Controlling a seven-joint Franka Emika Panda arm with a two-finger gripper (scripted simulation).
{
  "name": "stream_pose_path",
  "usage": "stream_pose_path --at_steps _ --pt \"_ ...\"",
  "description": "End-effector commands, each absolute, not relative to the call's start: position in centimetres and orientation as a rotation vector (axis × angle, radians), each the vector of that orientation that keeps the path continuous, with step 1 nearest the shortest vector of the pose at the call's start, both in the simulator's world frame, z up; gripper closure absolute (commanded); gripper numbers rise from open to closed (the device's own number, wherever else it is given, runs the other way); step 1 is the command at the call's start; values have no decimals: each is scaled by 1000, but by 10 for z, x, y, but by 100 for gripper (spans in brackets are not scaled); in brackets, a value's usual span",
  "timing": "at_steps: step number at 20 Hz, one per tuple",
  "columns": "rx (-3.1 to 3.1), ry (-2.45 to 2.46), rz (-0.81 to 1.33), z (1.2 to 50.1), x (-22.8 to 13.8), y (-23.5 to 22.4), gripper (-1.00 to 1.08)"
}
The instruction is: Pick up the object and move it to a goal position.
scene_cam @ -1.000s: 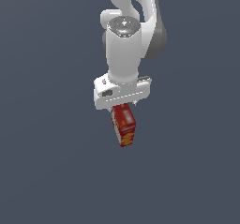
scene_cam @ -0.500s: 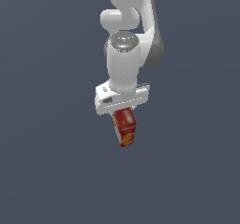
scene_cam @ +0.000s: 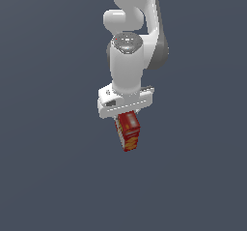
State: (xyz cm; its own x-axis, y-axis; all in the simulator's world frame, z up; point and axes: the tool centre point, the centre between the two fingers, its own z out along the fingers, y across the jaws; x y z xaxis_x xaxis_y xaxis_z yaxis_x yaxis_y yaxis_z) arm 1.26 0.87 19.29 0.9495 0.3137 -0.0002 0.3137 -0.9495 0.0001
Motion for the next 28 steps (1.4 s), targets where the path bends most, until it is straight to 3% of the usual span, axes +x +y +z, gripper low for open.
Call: stream_pose_path --at_steps 1,13,28 --pt "3102 500 0 193 13 9 108" --pt "3101 499 0 228 -12 44 108" --pt "3097 499 0 347 -91 162 108"
